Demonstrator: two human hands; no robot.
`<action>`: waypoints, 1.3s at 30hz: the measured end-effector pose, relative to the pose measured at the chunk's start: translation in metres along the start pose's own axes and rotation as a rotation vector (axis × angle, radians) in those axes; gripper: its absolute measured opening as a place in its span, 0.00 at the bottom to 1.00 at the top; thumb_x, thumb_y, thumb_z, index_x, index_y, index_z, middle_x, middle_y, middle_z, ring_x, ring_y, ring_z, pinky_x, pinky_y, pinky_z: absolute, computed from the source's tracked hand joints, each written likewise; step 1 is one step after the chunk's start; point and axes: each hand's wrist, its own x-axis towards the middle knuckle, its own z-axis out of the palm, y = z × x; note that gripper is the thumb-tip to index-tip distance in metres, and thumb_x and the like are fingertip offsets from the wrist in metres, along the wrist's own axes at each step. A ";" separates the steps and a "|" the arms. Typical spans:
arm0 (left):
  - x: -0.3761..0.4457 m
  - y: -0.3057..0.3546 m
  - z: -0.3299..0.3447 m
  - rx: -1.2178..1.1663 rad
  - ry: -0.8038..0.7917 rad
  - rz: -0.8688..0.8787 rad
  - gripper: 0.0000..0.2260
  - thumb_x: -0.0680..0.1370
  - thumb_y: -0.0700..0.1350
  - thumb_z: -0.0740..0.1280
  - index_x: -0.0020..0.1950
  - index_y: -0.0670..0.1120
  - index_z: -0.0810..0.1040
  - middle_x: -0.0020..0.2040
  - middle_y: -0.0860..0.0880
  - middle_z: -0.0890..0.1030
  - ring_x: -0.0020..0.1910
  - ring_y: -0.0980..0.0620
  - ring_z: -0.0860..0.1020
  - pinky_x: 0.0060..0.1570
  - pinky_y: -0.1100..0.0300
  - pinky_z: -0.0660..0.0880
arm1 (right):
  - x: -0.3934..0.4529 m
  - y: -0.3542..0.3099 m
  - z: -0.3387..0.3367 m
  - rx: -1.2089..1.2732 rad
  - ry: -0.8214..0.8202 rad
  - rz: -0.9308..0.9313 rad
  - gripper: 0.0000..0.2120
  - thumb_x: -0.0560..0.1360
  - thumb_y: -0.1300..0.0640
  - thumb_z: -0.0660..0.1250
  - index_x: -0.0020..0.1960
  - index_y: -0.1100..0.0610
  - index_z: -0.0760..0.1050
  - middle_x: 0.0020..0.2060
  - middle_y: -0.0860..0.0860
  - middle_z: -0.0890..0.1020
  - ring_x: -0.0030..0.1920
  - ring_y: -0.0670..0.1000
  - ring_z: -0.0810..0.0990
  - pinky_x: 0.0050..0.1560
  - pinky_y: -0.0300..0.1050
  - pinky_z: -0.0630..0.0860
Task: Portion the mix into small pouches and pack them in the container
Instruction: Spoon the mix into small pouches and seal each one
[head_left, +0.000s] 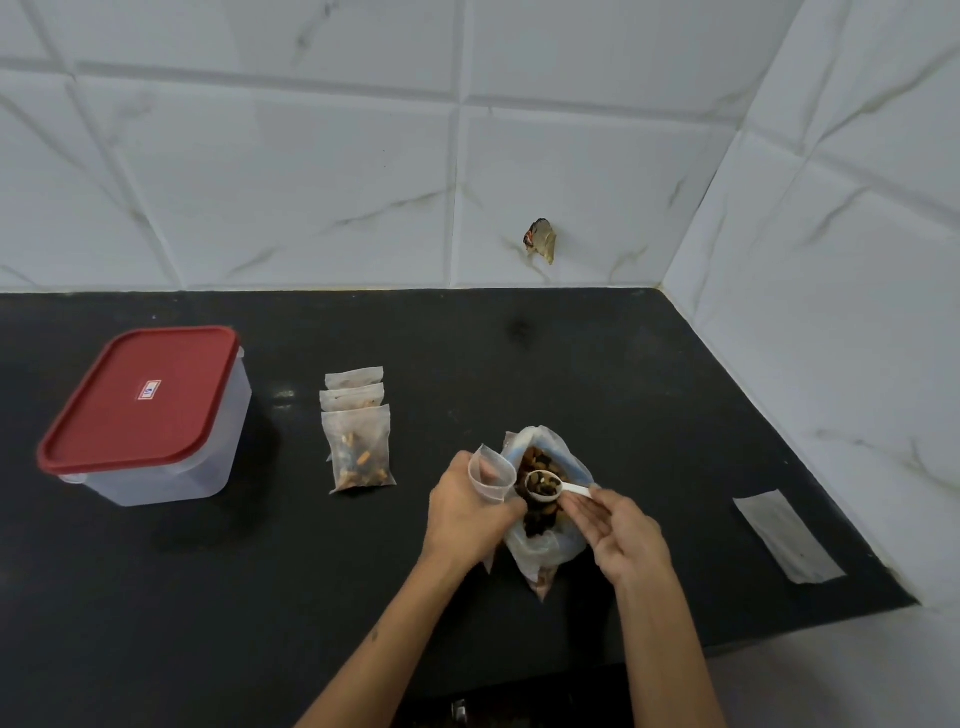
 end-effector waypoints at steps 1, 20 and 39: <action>-0.002 0.005 -0.002 0.061 0.039 0.039 0.14 0.67 0.43 0.73 0.48 0.49 0.72 0.44 0.54 0.77 0.43 0.58 0.76 0.36 0.65 0.70 | -0.002 -0.001 -0.002 0.010 0.007 -0.002 0.01 0.77 0.70 0.63 0.47 0.68 0.72 0.46 0.69 0.79 0.43 0.60 0.82 0.51 0.52 0.78; -0.010 0.055 0.022 0.199 0.012 0.233 0.15 0.71 0.50 0.73 0.50 0.51 0.69 0.42 0.55 0.77 0.40 0.59 0.77 0.39 0.65 0.74 | -0.073 -0.022 0.017 -0.082 -0.030 -0.595 0.00 0.77 0.63 0.65 0.48 0.59 0.74 0.41 0.57 0.84 0.40 0.50 0.86 0.38 0.40 0.82; -0.002 0.049 0.021 -0.160 0.020 0.369 0.15 0.69 0.45 0.74 0.50 0.48 0.72 0.39 0.55 0.78 0.36 0.64 0.76 0.35 0.70 0.73 | -0.074 -0.025 0.007 -1.019 -0.319 -1.511 0.04 0.76 0.52 0.65 0.49 0.51 0.74 0.38 0.44 0.81 0.40 0.42 0.80 0.39 0.35 0.77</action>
